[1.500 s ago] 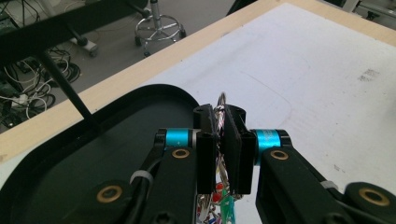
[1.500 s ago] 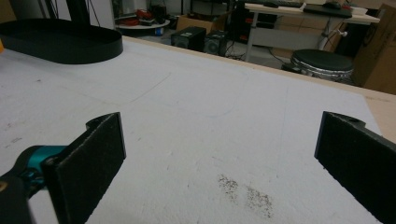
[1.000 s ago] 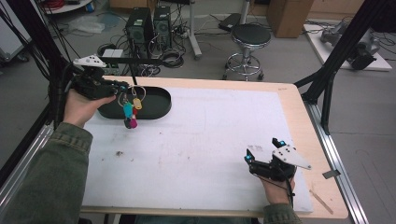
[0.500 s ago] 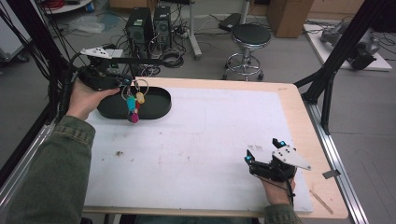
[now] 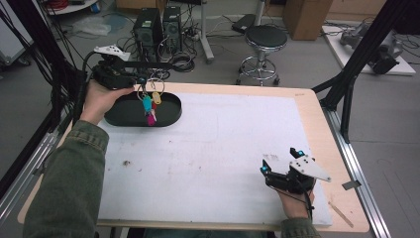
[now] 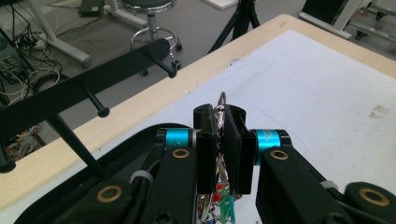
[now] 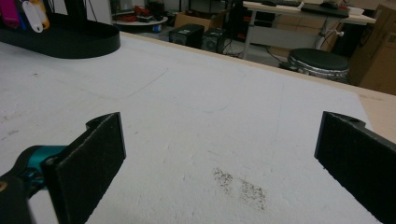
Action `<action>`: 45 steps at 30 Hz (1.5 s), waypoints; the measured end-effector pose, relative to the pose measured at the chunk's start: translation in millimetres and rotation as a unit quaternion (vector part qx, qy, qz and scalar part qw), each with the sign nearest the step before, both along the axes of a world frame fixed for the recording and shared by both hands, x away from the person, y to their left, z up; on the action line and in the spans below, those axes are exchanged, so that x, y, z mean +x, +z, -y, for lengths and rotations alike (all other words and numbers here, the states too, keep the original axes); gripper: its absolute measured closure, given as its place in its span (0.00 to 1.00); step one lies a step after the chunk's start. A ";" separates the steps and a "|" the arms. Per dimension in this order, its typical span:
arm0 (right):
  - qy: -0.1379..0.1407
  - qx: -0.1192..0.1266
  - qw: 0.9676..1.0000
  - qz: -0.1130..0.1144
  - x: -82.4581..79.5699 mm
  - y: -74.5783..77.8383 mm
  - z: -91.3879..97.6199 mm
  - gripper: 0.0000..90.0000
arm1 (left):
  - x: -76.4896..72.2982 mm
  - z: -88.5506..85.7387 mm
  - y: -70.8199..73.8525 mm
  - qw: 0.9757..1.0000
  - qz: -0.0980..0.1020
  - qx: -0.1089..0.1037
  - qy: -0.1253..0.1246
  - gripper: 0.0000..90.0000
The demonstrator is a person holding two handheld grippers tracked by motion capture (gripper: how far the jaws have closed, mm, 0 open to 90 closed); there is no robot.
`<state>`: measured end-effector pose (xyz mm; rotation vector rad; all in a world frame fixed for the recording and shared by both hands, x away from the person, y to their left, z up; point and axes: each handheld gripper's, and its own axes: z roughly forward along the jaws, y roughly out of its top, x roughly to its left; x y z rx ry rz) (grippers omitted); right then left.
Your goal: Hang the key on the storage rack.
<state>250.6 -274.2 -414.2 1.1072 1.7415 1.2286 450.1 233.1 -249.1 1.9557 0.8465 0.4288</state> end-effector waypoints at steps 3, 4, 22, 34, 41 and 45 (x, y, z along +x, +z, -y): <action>-0.002 -0.001 1.000 0.000 -1.3 0.1 0.5 0.01 | 2.9 -0.6 -0.5 1.000 0.006 -0.010 0.003 0.93; -0.004 -0.001 1.000 -0.001 -2.0 0.0 0.6 0.01 | 3.5 -1.2 -0.3 1.000 0.007 -0.015 0.003 0.93; -0.013 -0.006 1.000 0.000 -8.7 -0.5 5.8 0.01 | 25.7 -11.0 -8.0 0.995 -0.002 -0.096 0.040 0.93; -0.020 -0.014 1.000 -0.002 -10.7 -1.0 9.2 0.01 | 41.4 -15.6 -20.7 0.992 -0.012 -0.123 0.039 0.93; -0.024 -0.017 1.000 -0.003 -13.8 -1.4 11.0 0.01 | 47.9 -10.4 -25.3 0.987 -0.010 -0.153 0.042 0.93; -0.029 -0.018 0.999 -0.003 -15.8 -1.5 13.3 0.01 | 51.5 -8.0 -29.8 0.988 -0.008 -0.147 0.054 0.93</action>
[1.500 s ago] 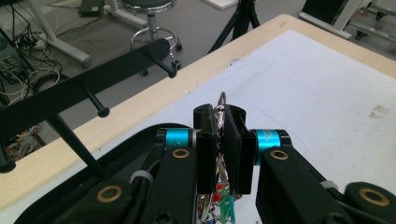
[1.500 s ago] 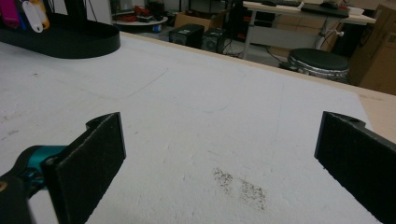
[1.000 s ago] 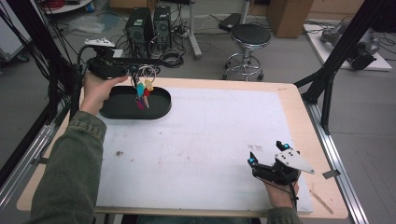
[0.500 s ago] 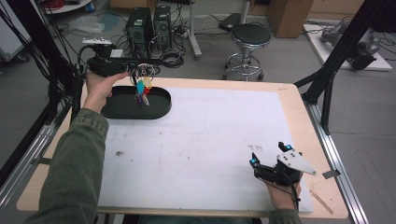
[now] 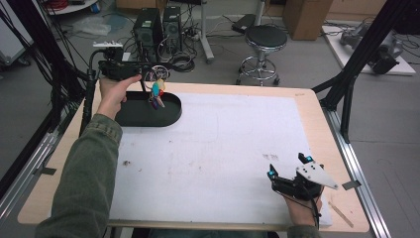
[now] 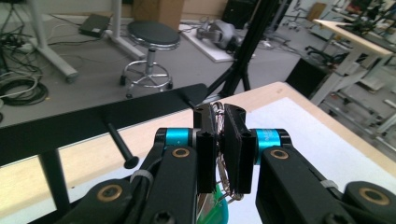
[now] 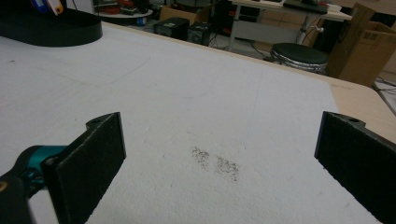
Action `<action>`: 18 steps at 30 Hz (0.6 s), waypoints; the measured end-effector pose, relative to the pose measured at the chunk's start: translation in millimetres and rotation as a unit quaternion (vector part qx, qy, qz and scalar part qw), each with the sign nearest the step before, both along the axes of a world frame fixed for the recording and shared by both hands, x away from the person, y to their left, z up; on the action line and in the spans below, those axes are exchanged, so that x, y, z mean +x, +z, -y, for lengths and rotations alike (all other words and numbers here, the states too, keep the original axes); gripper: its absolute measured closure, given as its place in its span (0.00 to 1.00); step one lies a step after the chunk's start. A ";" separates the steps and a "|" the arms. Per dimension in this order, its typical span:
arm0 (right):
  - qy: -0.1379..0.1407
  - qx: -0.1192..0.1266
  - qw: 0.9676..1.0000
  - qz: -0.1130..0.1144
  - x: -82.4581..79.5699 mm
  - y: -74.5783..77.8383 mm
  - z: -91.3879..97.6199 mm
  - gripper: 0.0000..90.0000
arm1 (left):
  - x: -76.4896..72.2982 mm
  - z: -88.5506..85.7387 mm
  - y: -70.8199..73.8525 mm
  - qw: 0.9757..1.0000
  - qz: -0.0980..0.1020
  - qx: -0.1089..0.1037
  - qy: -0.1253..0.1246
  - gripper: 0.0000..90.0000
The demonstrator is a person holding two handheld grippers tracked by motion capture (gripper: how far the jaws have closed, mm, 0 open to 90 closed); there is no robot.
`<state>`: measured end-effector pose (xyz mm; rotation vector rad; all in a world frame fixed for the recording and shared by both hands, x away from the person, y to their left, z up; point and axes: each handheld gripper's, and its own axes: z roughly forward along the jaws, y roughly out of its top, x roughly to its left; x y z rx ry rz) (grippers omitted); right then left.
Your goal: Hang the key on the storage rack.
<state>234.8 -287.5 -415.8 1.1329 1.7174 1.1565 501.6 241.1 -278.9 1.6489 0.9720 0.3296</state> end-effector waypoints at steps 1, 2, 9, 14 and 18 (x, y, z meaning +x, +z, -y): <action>0.000 0.001 1.000 0.000 -0.4 -0.1 0.4 0.01 | 0.6 0.5 -0.5 1.000 0.001 0.003 0.005 0.93; -0.001 0.002 1.000 -0.001 -0.9 -0.1 0.8 0.01 | 1.1 1.1 -1.1 1.000 0.002 0.003 0.009 0.93; -0.005 -0.001 1.000 0.001 -2.3 -0.4 2.5 0.01 | 3.8 11.2 -5.3 0.999 0.014 0.024 0.037 0.93; -0.005 0.001 1.000 0.000 -2.5 -0.5 2.7 0.01 | 6.1 20.2 -10.8 0.997 0.021 0.059 0.039 0.92; -0.004 0.002 1.000 -0.001 -1.8 -0.3 2.9 0.01 | 8.4 23.8 -14.7 0.996 0.021 0.068 0.046 0.92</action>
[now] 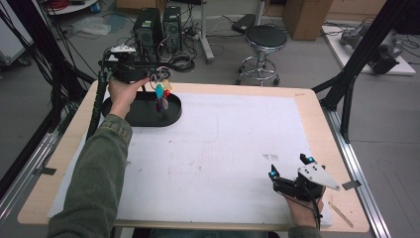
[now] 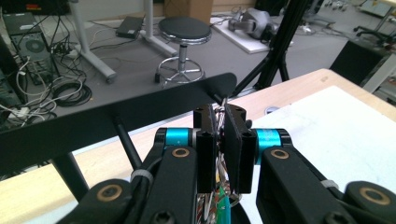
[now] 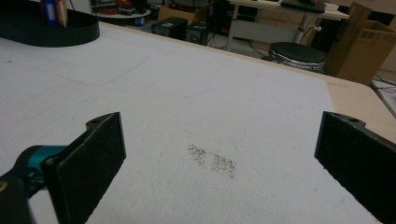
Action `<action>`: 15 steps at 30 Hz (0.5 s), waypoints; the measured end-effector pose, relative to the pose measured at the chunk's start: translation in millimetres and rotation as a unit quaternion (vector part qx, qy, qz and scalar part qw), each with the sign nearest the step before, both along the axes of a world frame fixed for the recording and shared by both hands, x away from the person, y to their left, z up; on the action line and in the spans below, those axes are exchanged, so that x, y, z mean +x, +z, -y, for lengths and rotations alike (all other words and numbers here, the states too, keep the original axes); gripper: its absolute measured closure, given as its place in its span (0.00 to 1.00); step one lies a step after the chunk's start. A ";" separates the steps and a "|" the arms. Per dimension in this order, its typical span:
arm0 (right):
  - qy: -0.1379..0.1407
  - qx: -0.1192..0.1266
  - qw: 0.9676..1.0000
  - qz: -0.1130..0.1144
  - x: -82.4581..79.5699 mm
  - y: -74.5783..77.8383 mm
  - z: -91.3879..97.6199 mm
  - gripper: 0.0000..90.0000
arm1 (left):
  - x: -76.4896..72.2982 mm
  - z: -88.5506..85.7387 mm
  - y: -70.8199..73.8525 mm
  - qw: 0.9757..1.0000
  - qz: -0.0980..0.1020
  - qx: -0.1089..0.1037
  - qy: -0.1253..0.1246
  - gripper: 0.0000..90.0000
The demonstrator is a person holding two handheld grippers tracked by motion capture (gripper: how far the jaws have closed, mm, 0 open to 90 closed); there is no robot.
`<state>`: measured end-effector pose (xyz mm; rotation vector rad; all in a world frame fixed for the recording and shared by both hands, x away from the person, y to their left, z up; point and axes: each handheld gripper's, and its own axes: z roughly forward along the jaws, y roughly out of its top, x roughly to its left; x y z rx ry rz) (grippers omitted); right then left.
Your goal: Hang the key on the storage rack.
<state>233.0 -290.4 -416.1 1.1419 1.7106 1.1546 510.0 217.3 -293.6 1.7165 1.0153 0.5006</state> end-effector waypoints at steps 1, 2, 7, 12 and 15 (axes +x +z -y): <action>-0.001 0.001 1.000 0.000 0.2 -0.1 -0.2 0.01 | 0.6 0.7 -1.1 1.000 -0.002 0.002 0.000 0.92; 0.000 -0.002 1.000 0.002 0.8 -0.2 -0.2 0.01 | 0.8 1.4 -1.9 1.000 -0.005 0.007 -0.001 0.92; 0.002 -0.002 1.000 0.001 1.1 0.1 -1.8 0.01 | -3.6 8.8 -1.1 0.999 -0.008 0.040 0.007 0.78; 0.005 -0.001 1.000 0.000 1.0 0.1 -3.2 0.01 | -9.2 17.6 1.1 0.999 -0.025 0.009 -0.022 0.60; 0.007 -0.004 1.000 0.000 1.2 0.1 -3.8 0.01 | -13.0 23.3 1.3 0.999 -0.029 0.005 -0.036 0.53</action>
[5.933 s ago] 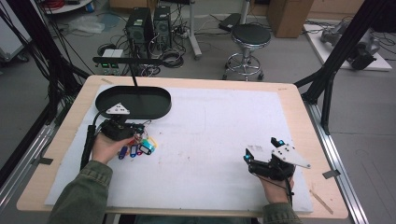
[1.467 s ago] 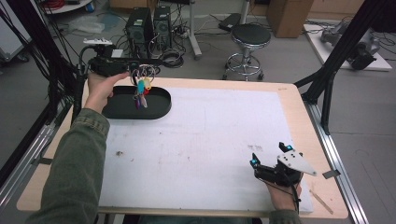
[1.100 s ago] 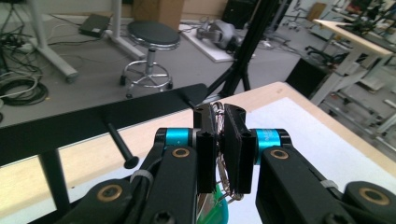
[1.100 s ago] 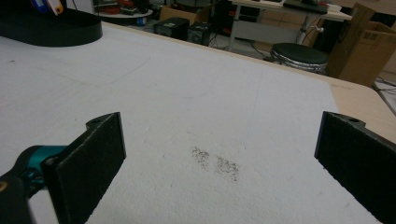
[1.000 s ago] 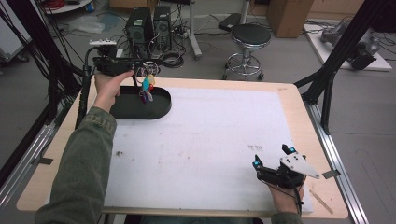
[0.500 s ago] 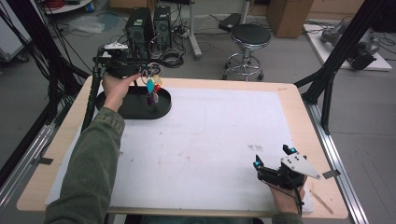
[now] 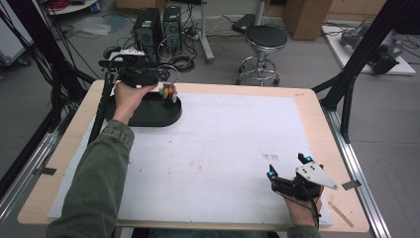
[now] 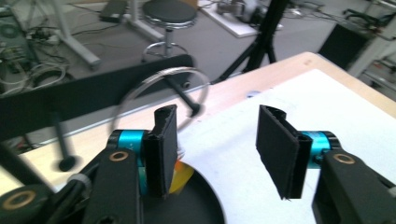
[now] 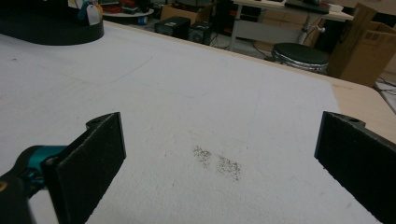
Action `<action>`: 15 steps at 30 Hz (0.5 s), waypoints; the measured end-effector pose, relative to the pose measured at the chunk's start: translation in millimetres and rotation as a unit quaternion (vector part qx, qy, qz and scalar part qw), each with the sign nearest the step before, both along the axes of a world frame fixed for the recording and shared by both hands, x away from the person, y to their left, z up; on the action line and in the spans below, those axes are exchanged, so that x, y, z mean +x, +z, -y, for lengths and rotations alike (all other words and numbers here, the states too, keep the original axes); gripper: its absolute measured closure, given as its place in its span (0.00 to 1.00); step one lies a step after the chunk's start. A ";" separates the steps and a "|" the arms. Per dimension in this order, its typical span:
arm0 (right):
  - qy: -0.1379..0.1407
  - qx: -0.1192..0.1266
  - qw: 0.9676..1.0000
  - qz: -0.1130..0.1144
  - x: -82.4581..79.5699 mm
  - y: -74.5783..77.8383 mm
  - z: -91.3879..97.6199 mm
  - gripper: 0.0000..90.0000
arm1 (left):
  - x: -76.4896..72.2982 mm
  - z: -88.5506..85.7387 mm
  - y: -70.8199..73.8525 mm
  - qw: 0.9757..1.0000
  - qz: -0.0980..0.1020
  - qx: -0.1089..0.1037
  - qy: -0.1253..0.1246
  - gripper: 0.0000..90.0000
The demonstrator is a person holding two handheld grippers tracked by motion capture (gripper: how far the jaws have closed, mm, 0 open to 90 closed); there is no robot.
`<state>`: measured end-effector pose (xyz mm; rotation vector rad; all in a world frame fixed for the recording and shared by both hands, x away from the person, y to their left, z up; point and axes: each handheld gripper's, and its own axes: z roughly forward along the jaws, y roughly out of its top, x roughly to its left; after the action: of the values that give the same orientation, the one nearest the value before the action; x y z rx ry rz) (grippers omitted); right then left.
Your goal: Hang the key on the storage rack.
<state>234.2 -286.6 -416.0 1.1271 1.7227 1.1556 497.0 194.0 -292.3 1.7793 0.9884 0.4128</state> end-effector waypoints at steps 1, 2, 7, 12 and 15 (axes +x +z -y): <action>0.000 0.000 1.000 0.000 0.0 0.1 -0.2 0.01 | -1.5 2.5 -0.4 1.000 -0.004 -0.002 -0.002 0.49; 0.001 0.000 1.000 0.002 0.2 0.1 -0.2 0.01 | -2.7 4.8 -0.7 1.000 -0.005 0.005 0.000 0.41; 0.003 -0.002 1.000 0.000 1.0 0.0 -1.5 0.01 | -5.9 13.5 -5.1 0.999 -0.017 0.040 0.005 0.16; 0.004 -0.002 1.000 -0.002 1.3 0.0 -1.8 0.01 | -5.2 15.5 -10.6 0.997 -0.042 0.059 -0.001 0.02; 0.004 -0.002 1.000 0.001 1.6 0.0 -1.4 0.01 | -7.7 14.0 -11.7 0.998 -0.047 0.048 -0.020 0.02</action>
<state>235.9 -285.2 -416.0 1.1170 1.7295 1.1563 489.3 180.0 -304.1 1.9166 1.0115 0.3602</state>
